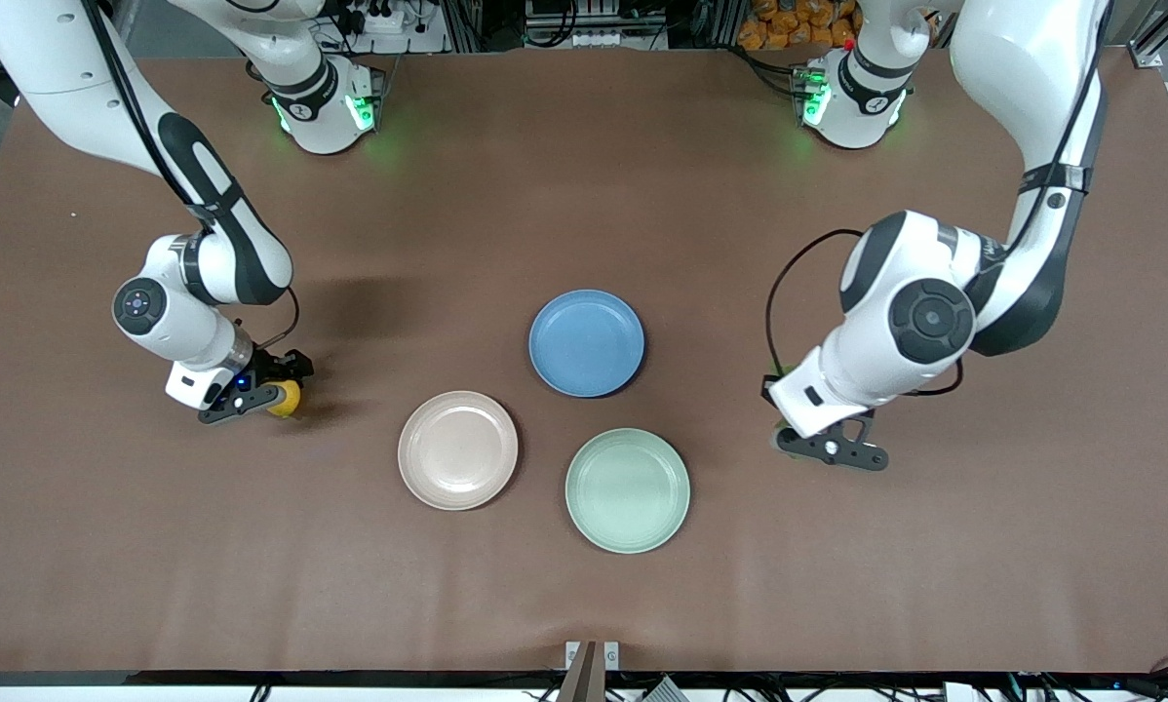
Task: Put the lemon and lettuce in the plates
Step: 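Carry the lettuce over the green plate while the right gripper carries the lemon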
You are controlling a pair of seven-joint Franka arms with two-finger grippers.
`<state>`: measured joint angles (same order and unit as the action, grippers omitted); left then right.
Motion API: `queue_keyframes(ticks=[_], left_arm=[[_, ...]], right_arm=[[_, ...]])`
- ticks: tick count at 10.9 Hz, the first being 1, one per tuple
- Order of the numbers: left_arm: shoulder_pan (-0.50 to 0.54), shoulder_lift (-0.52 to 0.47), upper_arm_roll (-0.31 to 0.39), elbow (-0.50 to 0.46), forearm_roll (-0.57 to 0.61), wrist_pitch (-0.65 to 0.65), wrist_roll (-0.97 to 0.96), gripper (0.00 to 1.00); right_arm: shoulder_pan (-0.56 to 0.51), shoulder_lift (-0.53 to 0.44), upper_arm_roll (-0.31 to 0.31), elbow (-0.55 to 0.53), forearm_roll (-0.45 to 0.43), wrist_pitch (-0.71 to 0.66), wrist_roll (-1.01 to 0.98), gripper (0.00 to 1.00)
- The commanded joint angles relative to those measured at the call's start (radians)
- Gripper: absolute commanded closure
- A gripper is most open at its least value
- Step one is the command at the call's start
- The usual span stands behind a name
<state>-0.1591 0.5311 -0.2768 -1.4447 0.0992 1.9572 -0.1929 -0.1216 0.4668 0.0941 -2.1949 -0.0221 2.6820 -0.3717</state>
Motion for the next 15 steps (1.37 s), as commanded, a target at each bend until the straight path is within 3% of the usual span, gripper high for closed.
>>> queue_keyframes(ticks=[1, 4, 5, 6, 7, 10, 13, 15], left_arm=[[-0.034, 0.027, -0.012, 0.052, 0.022, 0.036, 0.012, 1.0], [-0.121, 0.091, -0.001, 0.047, 0.031, 0.298, 0.027, 1.0], [-0.147, 0.118, 0.005, 0.044, 0.09, 0.377, 0.033, 1.0], [-0.149, 0.148, 0.004, 0.046, 0.206, 0.42, 0.044, 1.0], [-0.151, 0.176, 0.001, 0.047, 0.246, 0.493, 0.046, 1.0], [-0.137, 0.274, 0.001, 0.049, 0.244, 0.743, 0.131, 1.0], [-0.155, 0.297, 0.001, 0.05, 0.209, 0.769, 0.116, 1.0], [-0.161, 0.323, 0.001, 0.052, 0.203, 0.778, 0.124, 1.0]], right_arm=[[0.0, -0.02, 0.001, 0.065, -0.01, -0.111, 0.011, 0.54], [0.017, -0.053, 0.003, 0.103, 0.002, -0.169, 0.086, 0.54], [0.028, -0.054, 0.003, 0.115, 0.002, -0.171, 0.152, 0.54], [0.042, -0.051, 0.003, 0.128, 0.002, -0.172, 0.195, 0.54], [0.056, -0.048, 0.003, 0.145, 0.002, -0.172, 0.23, 0.54], [0.1, -0.036, 0.004, 0.202, 0.007, -0.174, 0.324, 0.57], [0.155, 0.018, 0.004, 0.301, 0.008, -0.209, 0.462, 0.58], [0.195, 0.084, 0.004, 0.462, 0.008, -0.327, 0.545, 0.58]])
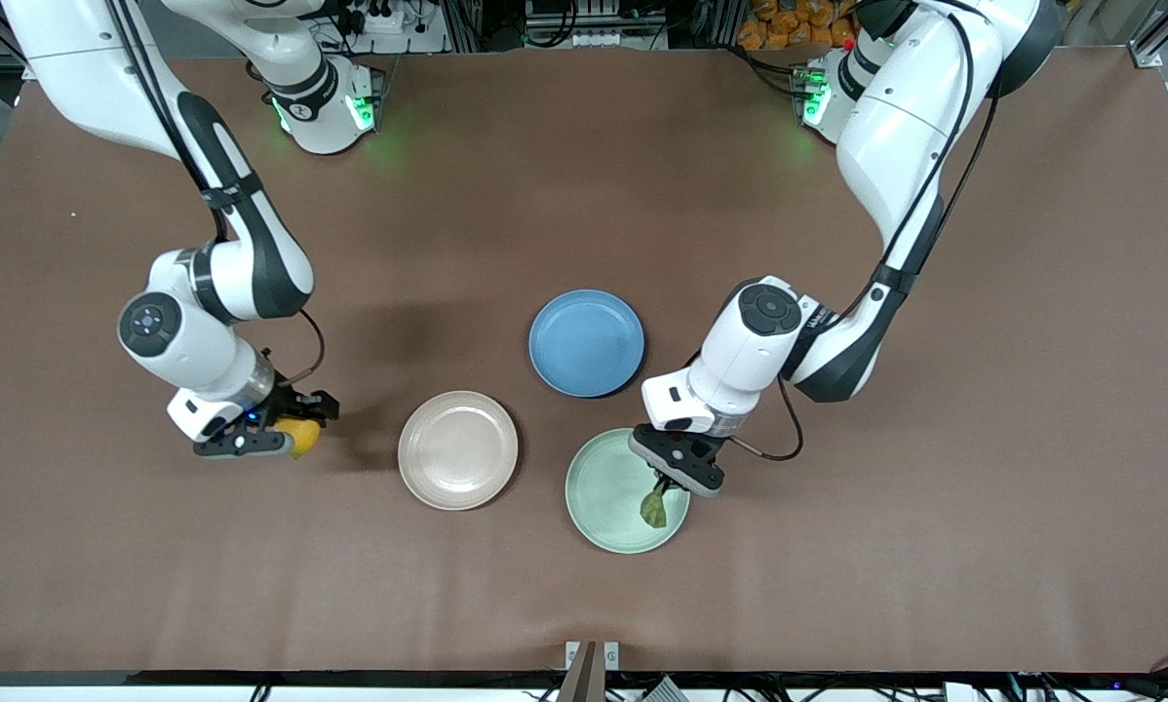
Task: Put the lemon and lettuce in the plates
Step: 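Carry the lettuce over the green plate while the right gripper carries the lemon, then open the left gripper to drop the lettuce onto the green plate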
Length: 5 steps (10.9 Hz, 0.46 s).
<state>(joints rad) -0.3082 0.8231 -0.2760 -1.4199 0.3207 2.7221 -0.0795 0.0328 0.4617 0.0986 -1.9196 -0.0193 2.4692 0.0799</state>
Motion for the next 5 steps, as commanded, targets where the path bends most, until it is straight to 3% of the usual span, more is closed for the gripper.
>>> queue_keyframes(ticks=[1, 3, 4, 5], left_arm=[[-0.04, 0.051, 0.004, 0.03, -0.018, 0.045, 0.003, 1.0], [-0.054, 0.085, 0.015, 0.038, -0.02, 0.079, -0.009, 0.96], [-0.058, 0.09, 0.015, 0.036, -0.02, 0.079, -0.022, 0.59], [-0.061, 0.085, 0.015, 0.032, -0.022, 0.079, -0.054, 0.01]], right_arm=[[0.058, 0.115, -0.002, 0.239, 0.006, -0.128, 0.128, 0.58], [0.081, 0.153, -0.002, 0.284, 0.006, -0.128, 0.178, 0.58], [0.1, 0.173, -0.002, 0.304, 0.006, -0.125, 0.22, 0.58], [0.119, 0.193, -0.002, 0.323, 0.004, -0.122, 0.272, 0.58]])
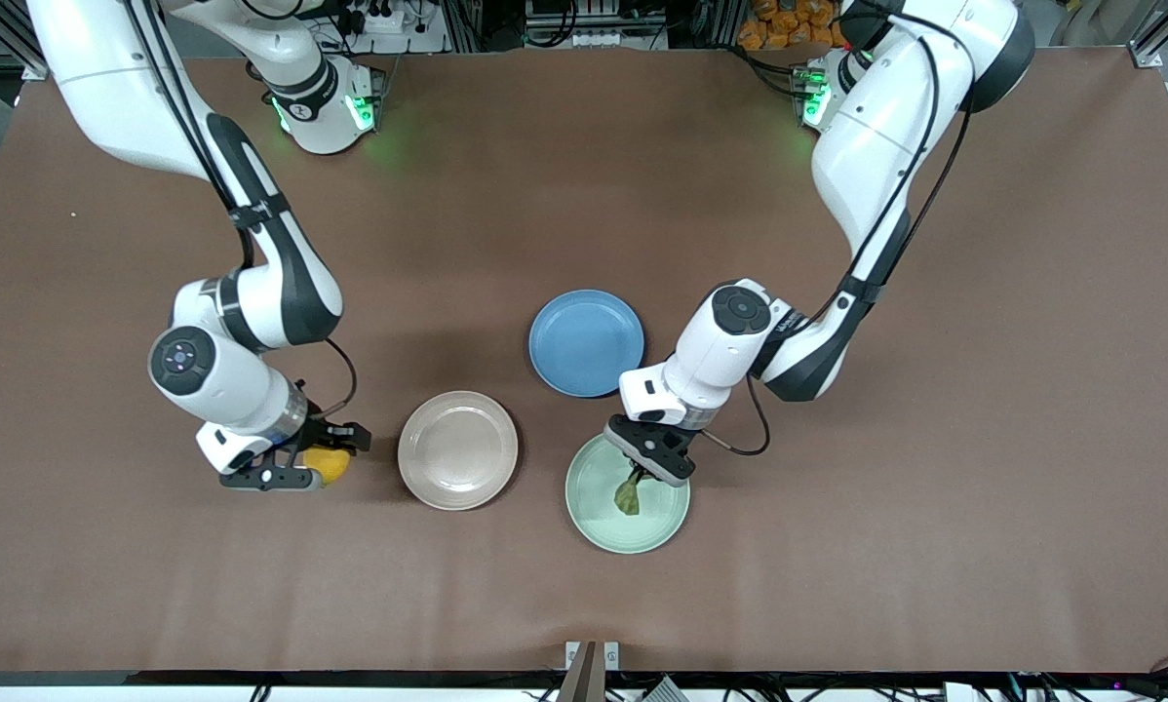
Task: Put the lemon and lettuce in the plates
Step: 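Open the left gripper to drop the lettuce onto the green plate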
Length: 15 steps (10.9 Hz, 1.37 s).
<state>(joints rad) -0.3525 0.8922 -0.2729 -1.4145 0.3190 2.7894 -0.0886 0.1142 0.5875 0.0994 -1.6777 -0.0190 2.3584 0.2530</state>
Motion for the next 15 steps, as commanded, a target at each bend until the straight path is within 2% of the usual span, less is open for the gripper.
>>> queue_keyframes(ticks=[1, 4, 6, 7, 9, 10, 15], left_arm=[[-0.017, 0.013, 0.012, 0.023, -0.018, 0.012, -0.065, 0.0], [-0.007, -0.018, 0.006, 0.022, -0.024, 0.009, -0.08, 0.0], [0.035, -0.045, 0.0, -0.021, -0.031, 0.001, -0.077, 0.0], [0.046, -0.073, 0.0, -0.032, -0.031, -0.042, -0.076, 0.0], [0.073, -0.154, -0.005, -0.031, -0.044, -0.207, -0.074, 0.0], [0.12, -0.192, -0.032, -0.032, -0.06, -0.262, -0.063, 0.0], [0.459, -0.283, -0.29, -0.029, -0.061, -0.511, -0.062, 0.0]], right_arm=[[0.054, 0.072, -0.003, 0.091, 0.004, -0.01, 0.139, 0.58], [0.117, 0.081, -0.006, 0.093, -0.001, -0.007, 0.227, 0.58], [0.157, 0.096, -0.006, 0.098, -0.004, -0.005, 0.284, 0.58], [0.173, 0.104, -0.006, 0.107, -0.004, -0.005, 0.296, 0.58], [0.203, 0.126, -0.006, 0.113, -0.006, 0.004, 0.321, 0.58], [0.217, 0.141, -0.006, 0.124, -0.009, 0.012, 0.344, 0.58], [0.257, 0.185, -0.006, 0.127, -0.019, 0.047, 0.356, 0.56]])
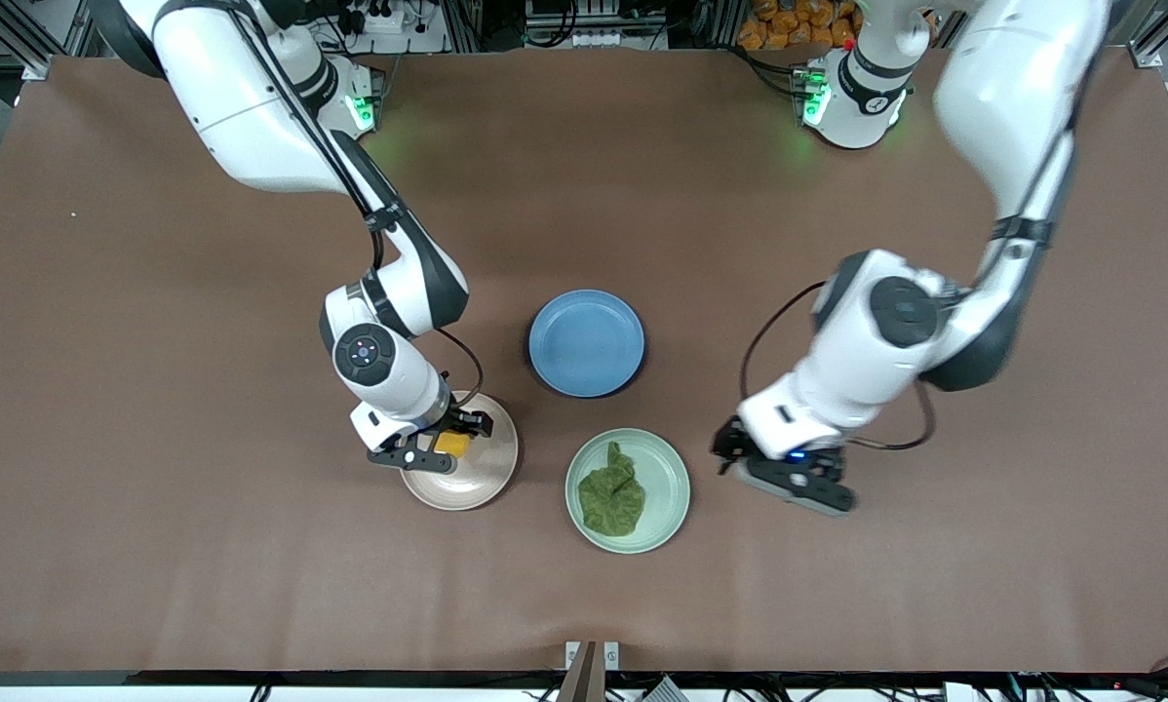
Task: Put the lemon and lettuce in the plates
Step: 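Open the left gripper to drop the lettuce onto the green plate, then set the lemon on the pink plate while the left gripper withdraws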
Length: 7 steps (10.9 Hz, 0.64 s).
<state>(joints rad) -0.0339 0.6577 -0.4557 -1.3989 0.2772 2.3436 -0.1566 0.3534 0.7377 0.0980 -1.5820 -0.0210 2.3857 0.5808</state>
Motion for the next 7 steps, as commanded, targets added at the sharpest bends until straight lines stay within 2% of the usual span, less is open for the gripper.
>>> queue_keyframes(ticks=[1, 3, 5, 6, 7], left_arm=[[0.187, -0.067, -0.133, -0.045, -0.019, -0.126, 0.006, 0.0], [0.239, -0.125, -0.149, -0.045, -0.019, -0.24, 0.005, 0.0], [0.281, -0.196, -0.149, -0.043, -0.021, -0.34, 0.005, 0.0], [0.305, -0.226, -0.149, -0.041, -0.021, -0.387, 0.005, 0.0], [0.322, -0.254, -0.149, -0.041, -0.021, -0.435, 0.005, 0.0]], right_arm=[[0.022, 0.049, -0.004, 0.031, -0.017, 0.042, 0.028, 0.55], [0.025, 0.065, -0.004, 0.031, -0.017, 0.052, 0.028, 0.55], [0.025, 0.066, -0.004, 0.031, -0.017, 0.052, 0.028, 0.47], [0.021, 0.068, -0.004, 0.031, -0.017, 0.052, 0.024, 0.26], [0.015, 0.068, -0.004, 0.03, -0.023, 0.05, 0.016, 0.13]])
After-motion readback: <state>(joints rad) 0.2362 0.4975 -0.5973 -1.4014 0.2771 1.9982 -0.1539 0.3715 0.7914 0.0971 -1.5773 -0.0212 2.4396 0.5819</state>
